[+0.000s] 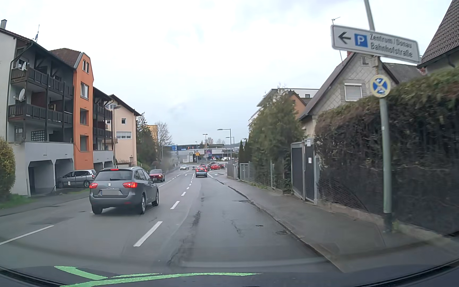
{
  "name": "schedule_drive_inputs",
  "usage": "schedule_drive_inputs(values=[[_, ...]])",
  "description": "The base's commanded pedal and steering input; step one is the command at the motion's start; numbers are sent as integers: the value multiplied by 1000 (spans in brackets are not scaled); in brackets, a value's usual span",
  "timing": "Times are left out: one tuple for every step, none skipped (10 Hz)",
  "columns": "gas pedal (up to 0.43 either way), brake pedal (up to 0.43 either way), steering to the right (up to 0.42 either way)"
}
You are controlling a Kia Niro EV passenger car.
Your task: Follow the waypoints while adhering to traffic rules and regulations
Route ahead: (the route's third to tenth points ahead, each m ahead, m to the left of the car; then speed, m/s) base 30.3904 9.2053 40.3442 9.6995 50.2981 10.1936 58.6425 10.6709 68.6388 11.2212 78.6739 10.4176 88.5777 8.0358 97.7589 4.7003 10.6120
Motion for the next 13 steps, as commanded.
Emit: schedule_drive_inputs(values=[[0,165,-26],[0,171,-26],[0,171,-25],[0,183,-25],[0,183,-24],[0,189,-24],[0,195,-23],[0,201,-23],[0,207,-23],[0,226,-23],[0,226,-22],[0,232,-22],[0,232,-21]])
